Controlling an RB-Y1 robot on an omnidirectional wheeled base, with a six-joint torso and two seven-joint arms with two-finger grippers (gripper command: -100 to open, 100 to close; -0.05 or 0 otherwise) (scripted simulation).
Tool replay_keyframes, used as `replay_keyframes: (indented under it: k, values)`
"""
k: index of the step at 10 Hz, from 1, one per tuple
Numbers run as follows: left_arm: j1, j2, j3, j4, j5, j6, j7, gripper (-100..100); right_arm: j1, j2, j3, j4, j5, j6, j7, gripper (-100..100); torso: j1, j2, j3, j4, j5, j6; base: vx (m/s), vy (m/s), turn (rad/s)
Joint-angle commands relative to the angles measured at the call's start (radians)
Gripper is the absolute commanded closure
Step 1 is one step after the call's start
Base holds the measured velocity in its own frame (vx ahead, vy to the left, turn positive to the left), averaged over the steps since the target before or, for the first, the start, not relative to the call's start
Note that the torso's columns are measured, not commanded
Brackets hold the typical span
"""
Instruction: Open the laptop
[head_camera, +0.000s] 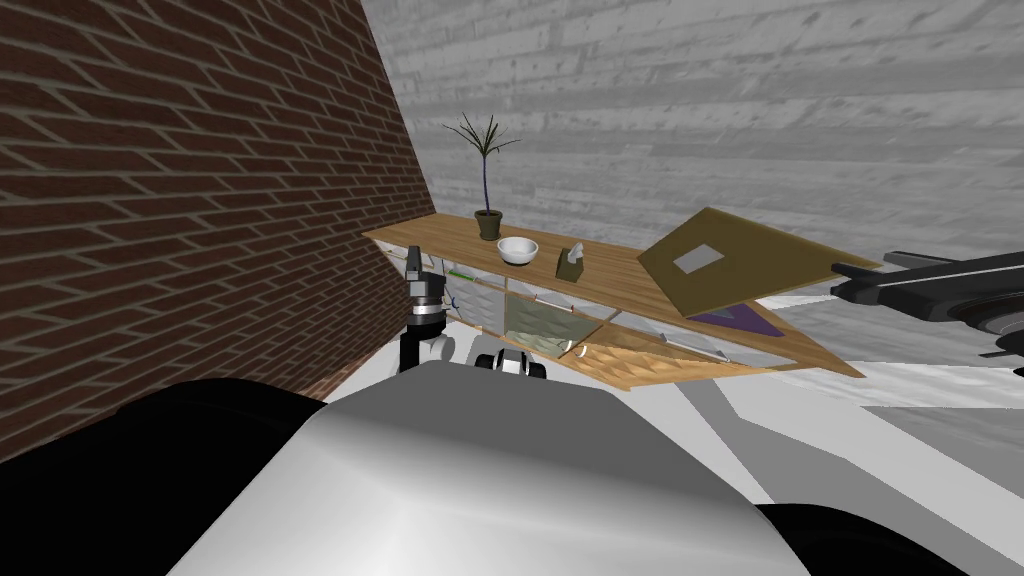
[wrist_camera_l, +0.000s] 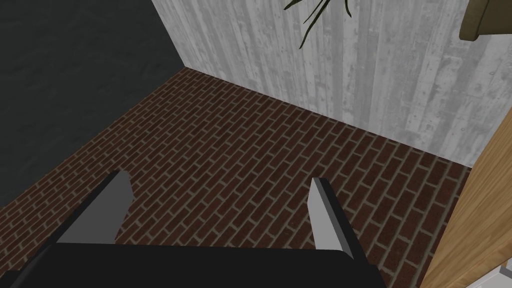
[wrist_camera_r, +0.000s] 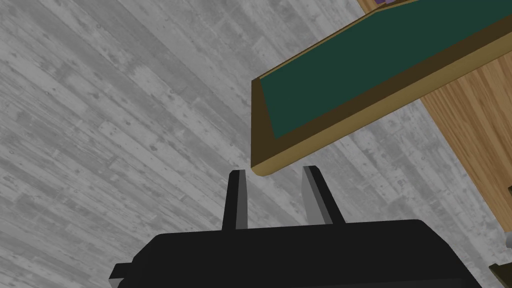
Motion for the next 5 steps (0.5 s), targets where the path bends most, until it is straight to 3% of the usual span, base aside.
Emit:
replay_keyframes:
  k: [1,4,5]
  values:
    - [0.000,0.000,0.000,0.000,0.000,0.000,0.000,0,-0.085,-0.014,0.073,0.070,0.051,-0.045,-0.040,100,-0.002,0.001,0.001,-0.001,-0.002,0.003,-0.038,0.002,-0.029]
    - [0.000,0.000,0.000,0.000,0.000,0.000,0.000,0,-0.186,-0.014,0.140,0.070,0.051,-0.045,-0.040,100,-0.003,0.000,0.001,-0.001,-0.003,0.001,-0.007,-0.006,-0.011]
    - [0.000,0.000,0.000,0.000,0.000,0.000,0.000,0,-0.225,-0.030,0.167,0.120,0.100,-0.085,-0.079,100,-0.002,-0.001,0.000,-0.002,-0.003,0.000,-0.024,-0.010,-0.067]
